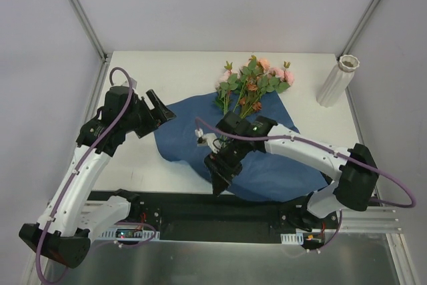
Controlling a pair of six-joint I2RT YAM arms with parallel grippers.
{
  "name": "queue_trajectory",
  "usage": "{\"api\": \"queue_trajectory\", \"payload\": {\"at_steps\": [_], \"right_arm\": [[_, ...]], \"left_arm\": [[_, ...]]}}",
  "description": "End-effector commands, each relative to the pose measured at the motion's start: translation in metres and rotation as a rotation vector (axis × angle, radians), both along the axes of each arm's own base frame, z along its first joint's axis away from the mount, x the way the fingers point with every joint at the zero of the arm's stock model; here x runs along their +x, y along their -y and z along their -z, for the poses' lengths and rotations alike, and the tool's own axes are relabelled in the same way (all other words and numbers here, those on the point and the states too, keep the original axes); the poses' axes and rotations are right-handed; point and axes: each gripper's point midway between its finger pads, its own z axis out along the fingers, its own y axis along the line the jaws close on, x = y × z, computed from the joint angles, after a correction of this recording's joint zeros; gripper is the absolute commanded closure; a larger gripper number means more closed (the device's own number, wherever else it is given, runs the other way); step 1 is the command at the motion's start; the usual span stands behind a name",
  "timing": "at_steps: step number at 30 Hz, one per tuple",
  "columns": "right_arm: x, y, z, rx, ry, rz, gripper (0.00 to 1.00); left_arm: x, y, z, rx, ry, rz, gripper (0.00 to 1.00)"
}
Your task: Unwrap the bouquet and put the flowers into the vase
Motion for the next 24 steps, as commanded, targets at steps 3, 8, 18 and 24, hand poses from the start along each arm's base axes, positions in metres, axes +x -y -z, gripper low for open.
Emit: {"api": "queue_trajectory", "payload": {"at_steps": [3,8,18,24], "right_arm": [[-0.025,0.013,-0.015,0.029,0.112,-0.083,0.18],[-0.021,0.012,-0.038,0.139,0.174,-0.034,0.14],[0.054,0.073,0.028,-0.230,0.222,0.541,0.15],[0.103,0.129,0.028,-0.350,0.164,0.840,0.17]], "left_arm": [[-0.026,0.001,0.007,-0.076,-0.082,-0.022,0.20],[-0.043,0.019,0.015,-0.144,-0.148,0.086,0.19],[-0.036,0.069,0.050,-0.097,-0.323,0.335,0.29],[-0.007,0.123,0.082,0.113,-0.332,0.555,0.37]]}}
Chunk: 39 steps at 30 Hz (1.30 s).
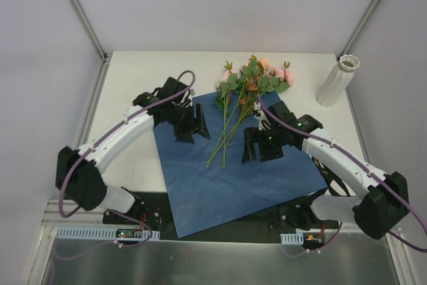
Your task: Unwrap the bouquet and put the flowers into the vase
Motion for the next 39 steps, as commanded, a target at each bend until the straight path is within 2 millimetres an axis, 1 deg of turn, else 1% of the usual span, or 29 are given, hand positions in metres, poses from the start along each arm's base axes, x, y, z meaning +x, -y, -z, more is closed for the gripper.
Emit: {"api": "queue_trajectory", "payload": {"at_steps": [1,2,3,4,5,6,7,8,9,10,11,12,13,14,15,16,17,19,20,23,27,29,34,39], "right_arm": [[0.033,0.044,-0.020,-0.052,-0.002,0.272,0.18],[0.037,0.049,-0.022,-0.049,-0.008,0.299,0.18],[0.041,0.053,-0.026,-0.040,-0.008,0.317,0.19],[0.047,0.059,-0.029,-0.027,-0.011,0.351,0.20],[0.051,0.061,-0.032,-0.019,-0.008,0.364,0.20],[0.054,0.064,-0.033,-0.017,-0.009,0.379,0.20],[0.057,0.069,-0.034,-0.018,-0.012,0.404,0.20],[0.059,0.070,-0.036,-0.017,-0.009,0.413,0.21],[0.060,0.072,-0.037,-0.019,-0.010,0.421,0.21],[0.062,0.076,-0.038,-0.024,-0.011,0.434,0.21],[0.064,0.077,-0.040,-0.024,-0.006,0.434,0.21],[0.064,0.079,-0.040,-0.028,-0.006,0.441,0.21],[0.064,0.082,-0.040,-0.040,-0.012,0.445,0.21],[0.063,0.083,-0.040,-0.048,-0.014,0.440,0.21],[0.064,0.085,-0.042,-0.051,-0.012,0.447,0.21],[0.063,0.088,-0.042,-0.060,-0.015,0.450,0.21],[0.063,0.088,-0.043,-0.063,-0.016,0.449,0.21],[0.064,0.091,-0.045,-0.069,-0.013,0.451,0.22],[0.064,0.092,-0.046,-0.074,-0.012,0.449,0.22],[0.066,0.096,-0.048,-0.092,-0.014,0.441,0.22],[0.065,0.096,-0.048,-0.096,-0.027,0.429,0.22],[0.065,0.095,-0.046,-0.099,-0.037,0.421,0.22],[0.066,0.094,-0.044,-0.096,-0.045,0.409,0.23],[0.066,0.093,-0.042,-0.090,-0.043,0.404,0.23]], "left_arm": [[0.039,0.036,0.006,0.075,0.118,0.168,0.43],[0.045,0.042,0.012,0.092,0.118,0.189,0.48],[0.053,0.045,0.036,0.145,0.082,0.217,0.52],[0.071,0.050,0.033,0.168,0.118,0.212,0.57],[0.078,0.052,0.039,0.197,0.116,0.217,0.62],[0.083,0.053,0.059,0.243,0.078,0.232,0.63],[0.099,0.060,0.053,0.247,0.117,0.228,0.63],[0.105,0.064,0.056,0.253,0.124,0.235,0.64],[0.109,0.069,0.068,0.269,0.117,0.263,0.64],[0.121,0.078,0.060,0.252,0.156,0.275,0.64],[0.123,0.085,0.072,0.247,0.137,0.303,0.66],[0.125,0.094,0.071,0.224,0.151,0.339,0.68],[0.133,0.103,0.062,0.194,0.174,0.345,0.68],[0.135,0.107,0.065,0.187,0.165,0.344,0.68],[0.140,0.109,0.074,0.199,0.145,0.320,0.68],[0.146,0.112,0.073,0.204,0.153,0.300,0.67],[0.150,0.111,0.081,0.225,0.144,0.281,0.66],[0.159,0.110,0.084,0.243,0.139,0.234,0.62],[0.160,0.111,0.092,0.248,0.121,0.224,0.62],[0.164,0.112,0.101,0.250,0.088,0.190,0.65],[0.167,0.116,0.107,0.250,0.079,0.177,0.68],[0.170,0.113,0.108,0.267,0.087,0.167,0.69],[0.169,0.095,0.119,0.362,0.079,0.126,0.68],[0.166,0.088,0.127,0.394,0.067,0.136,0.68]]}}
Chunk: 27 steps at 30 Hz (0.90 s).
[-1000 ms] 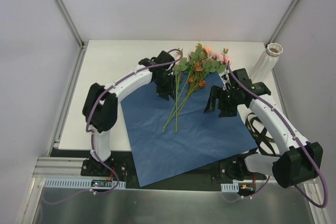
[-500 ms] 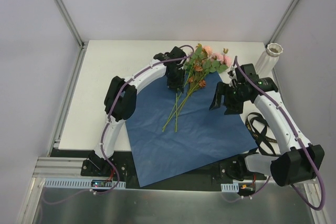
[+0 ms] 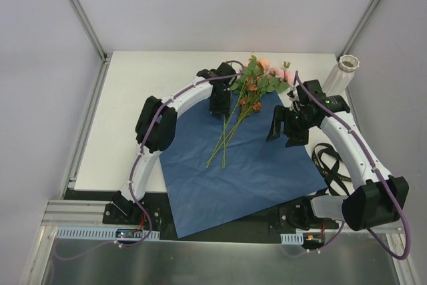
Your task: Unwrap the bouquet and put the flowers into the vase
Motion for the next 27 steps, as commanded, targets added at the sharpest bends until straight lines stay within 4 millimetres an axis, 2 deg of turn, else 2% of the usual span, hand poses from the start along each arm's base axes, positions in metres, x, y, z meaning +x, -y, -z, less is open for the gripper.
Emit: {"api": "queue_trajectory", "payload": {"at_steps": [1,5,8,13,15,17,20,21,22,24,25,27], "right_arm": [[0.000,0.001,-0.007,0.007,0.015,-0.011,0.23],[-0.001,0.002,-0.009,0.006,0.024,-0.016,0.23],[-0.002,0.003,-0.012,0.002,0.039,-0.025,0.23],[-0.007,0.005,-0.013,0.004,0.042,-0.025,0.23],[-0.009,0.005,-0.013,0.003,0.044,-0.025,0.23],[-0.010,0.006,-0.015,0.006,0.049,-0.021,0.23],[-0.010,0.005,-0.015,0.009,0.058,-0.012,0.23],[-0.010,0.005,-0.015,0.013,0.059,-0.009,0.23],[-0.010,0.005,-0.015,0.014,0.060,-0.009,0.23],[-0.009,0.004,-0.016,0.019,0.068,-0.005,0.23],[-0.008,0.003,-0.016,0.022,0.070,-0.003,0.24],[-0.006,0.002,-0.017,0.031,0.076,-0.001,0.23]], "left_arm": [[-0.002,-0.012,0.002,0.056,-0.008,-0.020,0.69],[-0.007,-0.009,0.016,0.054,-0.050,-0.010,0.74],[-0.004,-0.006,0.020,0.053,-0.045,-0.001,0.76],[0.005,-0.005,0.020,0.069,-0.010,0.009,0.78],[0.007,-0.002,0.016,0.062,0.003,0.028,0.83],[0.009,-0.003,0.005,0.060,0.033,0.033,0.93],[0.015,-0.006,-0.023,0.053,0.099,0.032,0.99],[0.016,-0.007,-0.031,0.053,0.117,0.029,1.00],[0.018,-0.009,-0.048,0.042,0.153,0.024,1.00],[0.023,-0.015,-0.064,0.057,0.201,0.004,1.00],[0.025,-0.016,-0.080,0.045,0.235,-0.014,1.00],[0.028,-0.021,-0.094,0.049,0.275,-0.034,1.00]]}}
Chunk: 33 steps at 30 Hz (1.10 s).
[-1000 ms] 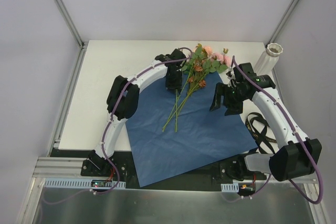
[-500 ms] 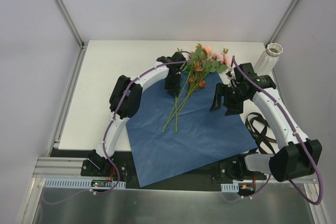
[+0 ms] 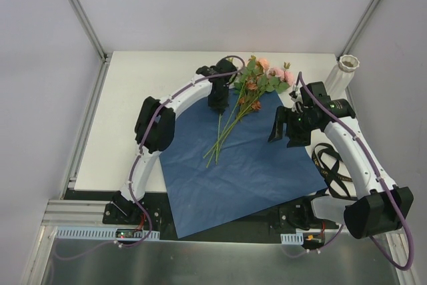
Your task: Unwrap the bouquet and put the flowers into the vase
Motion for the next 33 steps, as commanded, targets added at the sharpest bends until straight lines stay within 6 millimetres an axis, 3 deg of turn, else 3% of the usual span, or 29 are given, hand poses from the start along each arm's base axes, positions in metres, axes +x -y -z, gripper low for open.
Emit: {"api": "queue_trajectory", "payload": {"at_steps": [1,9,12,15,16,18,19,21,22,23,27,33], "right_arm": [[0.001,-0.002,-0.007,0.027,0.029,0.013,0.24],[0.001,-0.007,-0.014,0.057,0.051,-0.002,0.24],[0.003,-0.010,-0.019,0.075,0.061,-0.017,0.23],[0.010,-0.018,-0.034,0.119,0.096,-0.041,0.23],[0.012,-0.021,-0.039,0.135,0.107,-0.044,0.24],[0.021,-0.032,-0.061,0.201,0.166,-0.061,0.24],[0.025,-0.036,-0.071,0.229,0.191,-0.063,0.23],[0.034,-0.050,-0.098,0.323,0.252,-0.079,0.24],[0.037,-0.055,-0.108,0.354,0.274,-0.084,0.24],[0.042,-0.063,-0.124,0.417,0.309,-0.086,0.24],[0.053,-0.075,-0.172,0.527,0.450,-0.097,0.25],[0.057,-0.080,-0.198,0.562,0.558,-0.113,0.30]], "left_arm": [[0.014,-0.009,-0.104,-0.050,0.231,-0.036,1.00],[0.020,-0.021,-0.161,-0.056,0.386,-0.072,1.00],[0.017,-0.027,-0.192,-0.077,0.450,-0.054,1.00],[0.003,-0.022,-0.227,-0.160,0.489,0.024,1.00],[-0.010,-0.015,-0.242,-0.229,0.486,0.077,1.00],[-0.027,-0.007,-0.251,-0.307,0.459,0.142,1.00],[-0.037,-0.003,-0.266,-0.365,0.473,0.175,1.00],[-0.064,0.011,-0.268,-0.483,0.402,0.269,1.00],[-0.073,0.015,-0.284,-0.549,0.419,0.292,1.00],[-0.089,0.022,-0.281,-0.608,0.359,0.341,1.00],[-0.116,0.031,-0.287,-0.729,0.291,0.387,1.00],[-0.145,0.052,-0.285,-0.763,0.260,0.491,1.00]]}}
